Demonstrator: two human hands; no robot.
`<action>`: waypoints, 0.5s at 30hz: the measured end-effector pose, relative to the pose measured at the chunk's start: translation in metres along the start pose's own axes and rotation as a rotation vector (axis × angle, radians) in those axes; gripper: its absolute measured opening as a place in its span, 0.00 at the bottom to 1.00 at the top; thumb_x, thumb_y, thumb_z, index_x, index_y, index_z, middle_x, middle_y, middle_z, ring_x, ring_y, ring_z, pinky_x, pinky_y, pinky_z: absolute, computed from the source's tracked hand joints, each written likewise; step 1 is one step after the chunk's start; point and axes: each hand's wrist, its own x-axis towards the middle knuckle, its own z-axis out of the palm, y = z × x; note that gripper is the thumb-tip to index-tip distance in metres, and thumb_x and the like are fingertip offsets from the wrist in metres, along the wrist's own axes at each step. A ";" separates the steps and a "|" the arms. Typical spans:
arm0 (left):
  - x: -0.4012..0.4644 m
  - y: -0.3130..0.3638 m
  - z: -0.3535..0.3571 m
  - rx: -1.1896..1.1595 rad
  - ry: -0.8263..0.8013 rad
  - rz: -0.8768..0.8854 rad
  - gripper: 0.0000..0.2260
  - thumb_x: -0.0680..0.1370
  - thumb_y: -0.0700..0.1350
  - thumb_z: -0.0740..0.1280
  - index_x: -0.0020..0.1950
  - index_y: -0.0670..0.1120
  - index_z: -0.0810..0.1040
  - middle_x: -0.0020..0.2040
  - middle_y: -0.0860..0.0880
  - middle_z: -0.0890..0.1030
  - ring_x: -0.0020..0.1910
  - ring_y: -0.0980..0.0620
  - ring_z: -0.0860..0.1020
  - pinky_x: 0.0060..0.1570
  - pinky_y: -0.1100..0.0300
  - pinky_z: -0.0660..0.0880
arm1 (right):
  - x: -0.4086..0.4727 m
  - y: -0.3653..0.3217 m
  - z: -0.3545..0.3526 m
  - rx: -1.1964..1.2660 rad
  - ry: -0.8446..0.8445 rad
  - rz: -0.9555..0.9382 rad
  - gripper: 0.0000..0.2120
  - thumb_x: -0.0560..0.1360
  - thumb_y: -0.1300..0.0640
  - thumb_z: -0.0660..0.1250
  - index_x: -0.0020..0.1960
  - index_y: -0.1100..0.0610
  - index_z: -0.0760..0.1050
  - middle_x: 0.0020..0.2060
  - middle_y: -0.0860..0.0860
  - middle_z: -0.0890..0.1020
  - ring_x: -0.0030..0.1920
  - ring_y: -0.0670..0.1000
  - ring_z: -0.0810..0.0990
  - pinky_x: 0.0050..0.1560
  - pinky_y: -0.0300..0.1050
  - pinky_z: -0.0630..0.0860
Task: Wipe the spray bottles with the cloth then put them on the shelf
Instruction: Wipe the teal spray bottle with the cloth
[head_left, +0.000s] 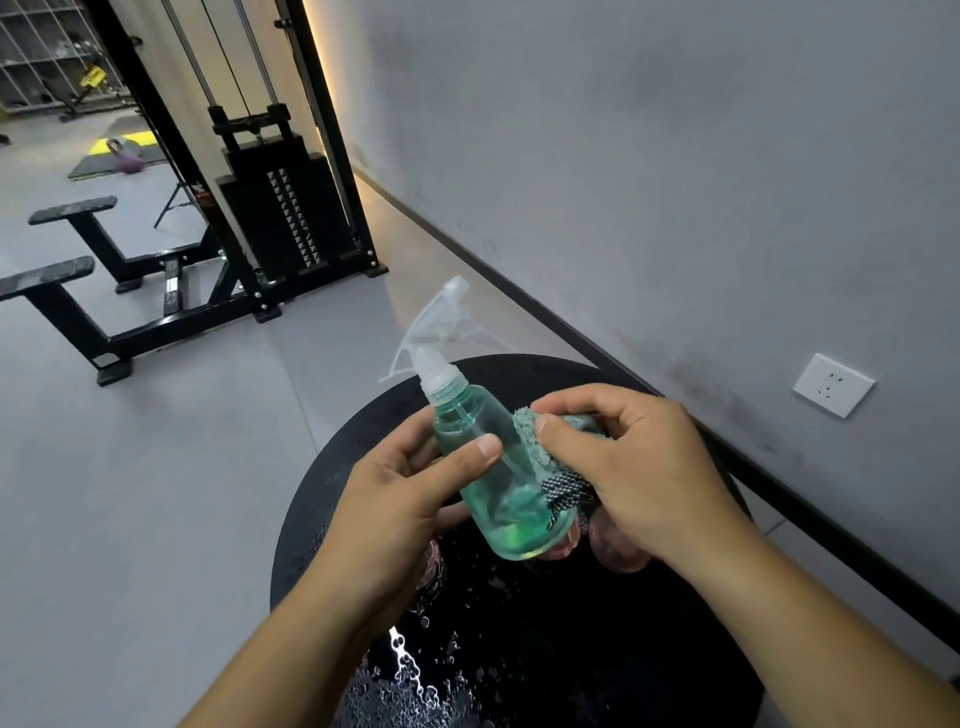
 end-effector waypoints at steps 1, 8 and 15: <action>0.000 -0.001 0.000 0.002 0.004 0.002 0.17 0.75 0.39 0.74 0.65 0.45 0.84 0.60 0.44 0.88 0.59 0.44 0.87 0.53 0.49 0.86 | 0.000 0.001 -0.001 -0.011 -0.010 0.010 0.04 0.74 0.56 0.76 0.45 0.47 0.87 0.39 0.44 0.88 0.41 0.45 0.87 0.46 0.48 0.84; 0.005 -0.005 -0.003 0.020 0.081 0.050 0.17 0.73 0.42 0.76 0.62 0.48 0.86 0.57 0.44 0.89 0.55 0.46 0.88 0.48 0.52 0.85 | 0.000 0.004 -0.007 -0.117 0.021 0.018 0.03 0.74 0.53 0.77 0.44 0.45 0.86 0.39 0.41 0.87 0.40 0.45 0.85 0.46 0.47 0.84; 0.008 -0.005 -0.010 0.048 0.190 0.042 0.15 0.77 0.51 0.74 0.63 0.53 0.85 0.55 0.45 0.88 0.52 0.44 0.88 0.52 0.46 0.84 | 0.000 0.003 -0.011 -0.068 0.061 0.013 0.03 0.74 0.54 0.77 0.45 0.45 0.87 0.41 0.40 0.87 0.43 0.41 0.86 0.47 0.43 0.82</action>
